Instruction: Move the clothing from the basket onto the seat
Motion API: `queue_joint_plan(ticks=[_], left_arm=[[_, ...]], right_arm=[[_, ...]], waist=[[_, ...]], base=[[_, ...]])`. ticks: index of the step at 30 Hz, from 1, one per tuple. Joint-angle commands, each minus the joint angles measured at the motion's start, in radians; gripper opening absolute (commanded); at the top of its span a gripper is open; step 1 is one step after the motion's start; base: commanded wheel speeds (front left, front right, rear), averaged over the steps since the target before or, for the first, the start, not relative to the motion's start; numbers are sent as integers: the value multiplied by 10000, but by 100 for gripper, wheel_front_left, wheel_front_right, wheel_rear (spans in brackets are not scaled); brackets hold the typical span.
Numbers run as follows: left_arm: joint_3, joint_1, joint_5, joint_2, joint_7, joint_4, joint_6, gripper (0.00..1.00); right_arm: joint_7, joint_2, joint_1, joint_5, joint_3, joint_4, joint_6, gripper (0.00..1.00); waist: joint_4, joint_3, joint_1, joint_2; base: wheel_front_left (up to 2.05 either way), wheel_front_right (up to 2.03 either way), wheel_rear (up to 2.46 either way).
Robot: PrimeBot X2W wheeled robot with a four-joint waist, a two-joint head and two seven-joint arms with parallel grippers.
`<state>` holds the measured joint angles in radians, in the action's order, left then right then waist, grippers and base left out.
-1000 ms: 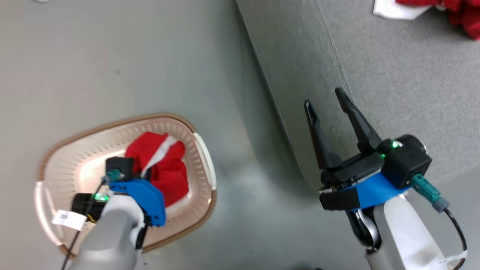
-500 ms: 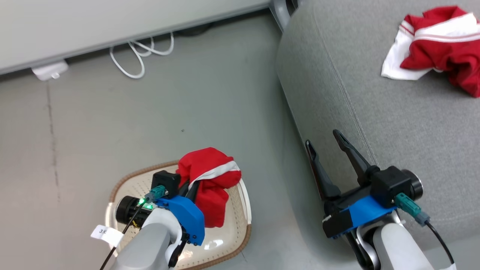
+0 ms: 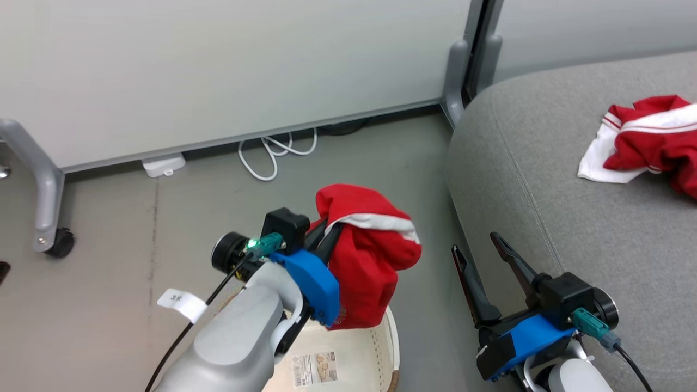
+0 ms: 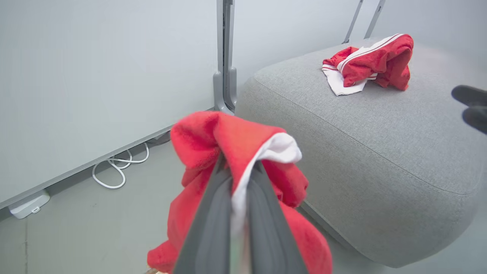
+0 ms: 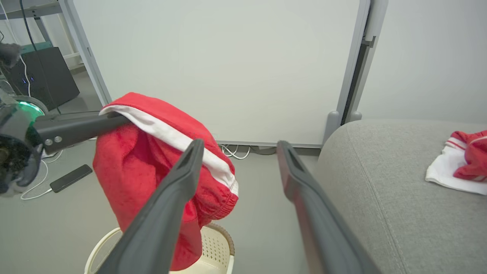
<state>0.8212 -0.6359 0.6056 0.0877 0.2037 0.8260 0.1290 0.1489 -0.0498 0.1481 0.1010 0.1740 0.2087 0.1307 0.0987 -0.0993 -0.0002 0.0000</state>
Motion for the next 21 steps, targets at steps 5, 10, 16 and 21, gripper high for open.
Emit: queue_joint_plan(ticks=[5,10,16,21], left_arm=[[183,-664,310,-34,-282,-544,18,0],[289,-1223,476,-140,-485,-1000,18,0],[270,-1520,647,-238,-533,-1196,-66,0],[356,-1450,719,-252,-566,-1107,-100,0]], right_arm=[[-153,-9,-168,64,73,-116,3,100],[-312,-9,-265,53,167,-193,3,100],[-431,-9,-266,59,222,-241,1,100],[-524,-9,-135,178,339,-270,3,100]], waist=[[-363,410,2,0],[-526,483,2,0],[-588,516,2,0],[-560,509,2,0]], base=[[0,0,0],[0,0,0],[0,0,0],[0,0,0]])
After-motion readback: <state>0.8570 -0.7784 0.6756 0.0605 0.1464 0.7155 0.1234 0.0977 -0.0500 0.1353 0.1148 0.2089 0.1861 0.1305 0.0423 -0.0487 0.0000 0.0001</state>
